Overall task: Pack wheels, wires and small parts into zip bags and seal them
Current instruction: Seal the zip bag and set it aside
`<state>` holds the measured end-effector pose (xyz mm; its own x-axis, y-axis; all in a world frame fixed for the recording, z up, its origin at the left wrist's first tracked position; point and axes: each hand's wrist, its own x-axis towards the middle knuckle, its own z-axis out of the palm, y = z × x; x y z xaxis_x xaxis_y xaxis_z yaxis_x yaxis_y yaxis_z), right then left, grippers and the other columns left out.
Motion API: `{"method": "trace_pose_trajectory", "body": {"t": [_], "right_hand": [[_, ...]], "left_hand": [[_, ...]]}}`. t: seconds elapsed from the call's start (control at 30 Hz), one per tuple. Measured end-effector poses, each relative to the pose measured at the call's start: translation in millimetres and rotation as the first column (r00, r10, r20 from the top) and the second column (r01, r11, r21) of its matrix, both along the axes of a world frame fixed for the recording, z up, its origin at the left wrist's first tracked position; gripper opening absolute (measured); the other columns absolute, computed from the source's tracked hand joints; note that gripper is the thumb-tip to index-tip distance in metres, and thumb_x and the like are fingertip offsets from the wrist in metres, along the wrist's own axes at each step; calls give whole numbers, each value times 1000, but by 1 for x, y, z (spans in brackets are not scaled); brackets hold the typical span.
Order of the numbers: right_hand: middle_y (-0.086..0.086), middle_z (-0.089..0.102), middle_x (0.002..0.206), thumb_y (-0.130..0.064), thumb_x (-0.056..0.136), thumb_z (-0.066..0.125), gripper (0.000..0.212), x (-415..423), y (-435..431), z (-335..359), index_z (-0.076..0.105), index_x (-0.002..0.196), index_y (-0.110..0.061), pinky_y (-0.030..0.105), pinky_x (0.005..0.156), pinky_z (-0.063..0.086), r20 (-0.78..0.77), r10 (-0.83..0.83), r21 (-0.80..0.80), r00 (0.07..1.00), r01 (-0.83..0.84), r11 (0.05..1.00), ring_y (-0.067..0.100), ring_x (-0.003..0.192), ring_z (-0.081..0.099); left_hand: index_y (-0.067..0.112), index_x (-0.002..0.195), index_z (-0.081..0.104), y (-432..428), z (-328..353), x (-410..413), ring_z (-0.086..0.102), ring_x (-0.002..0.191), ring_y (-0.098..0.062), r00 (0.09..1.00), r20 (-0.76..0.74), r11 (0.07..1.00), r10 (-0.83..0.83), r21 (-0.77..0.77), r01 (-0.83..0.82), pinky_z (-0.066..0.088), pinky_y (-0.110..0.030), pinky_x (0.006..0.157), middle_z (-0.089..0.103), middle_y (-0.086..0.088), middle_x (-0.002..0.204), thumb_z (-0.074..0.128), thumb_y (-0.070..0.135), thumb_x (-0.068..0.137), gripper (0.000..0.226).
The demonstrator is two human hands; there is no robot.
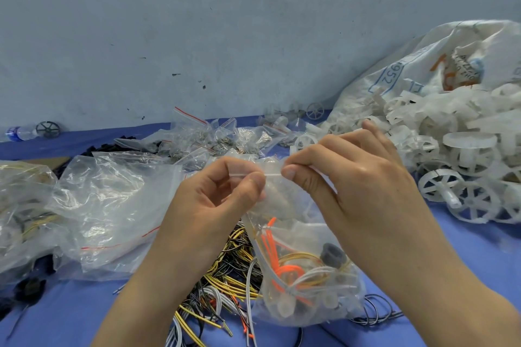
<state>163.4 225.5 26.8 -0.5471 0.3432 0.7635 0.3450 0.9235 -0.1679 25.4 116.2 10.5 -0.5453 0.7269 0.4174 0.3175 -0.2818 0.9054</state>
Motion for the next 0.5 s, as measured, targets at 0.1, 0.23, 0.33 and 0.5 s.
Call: {"method": "trace_pose_trajectory", "body": {"t": [0.1, 0.23, 0.33, 0.5], "right_hand": [[-6, 70, 85, -44, 96, 42, 40, 0, 1, -1, 75, 92, -21, 56, 110, 36, -21, 11, 11, 1000, -11, 1000, 29, 89, 63], [-6, 70, 85, -42, 96, 45, 36, -1, 2, -1, 75, 91, -21, 57, 109, 38, -42, 25, 31, 999, -24, 999, 28, 88, 63], [-7, 70, 85, -41, 96, 45, 35, -2, 1, -2, 74, 91, -23, 56, 109, 37, -49, 47, 43, 998, -45, 998, 28, 88, 63], [-10, 70, 90, -48, 97, 41, 39, 4, 5, 0, 73, 95, -25, 55, 110, 35, 21, 16, 22, 1000, -16, 1000, 25, 94, 61]], "left_hand": [[16, 83, 70, 0, 0, -1, 68, 73, -10, 1000, -4, 1000, -8, -14, 8, 50, -12, 68, 72, -6, 77, 64, 32, 79, 18], [15, 85, 74, 2, -2, 1, 70, 74, -8, 1000, 6, 1000, -23, -21, 23, 50, -11, 65, 74, -2, 78, 66, 32, 80, 19], [23, 89, 76, 4, -5, 3, 70, 74, -7, 999, 25, 999, -39, -7, 39, 50, -12, 65, 75, 0, 78, 67, 34, 81, 16], [21, 87, 73, 5, -8, 1, 68, 73, -9, 999, 9, 999, -41, 13, 41, 50, -15, 66, 72, 1, 76, 70, 35, 83, 14]]}}
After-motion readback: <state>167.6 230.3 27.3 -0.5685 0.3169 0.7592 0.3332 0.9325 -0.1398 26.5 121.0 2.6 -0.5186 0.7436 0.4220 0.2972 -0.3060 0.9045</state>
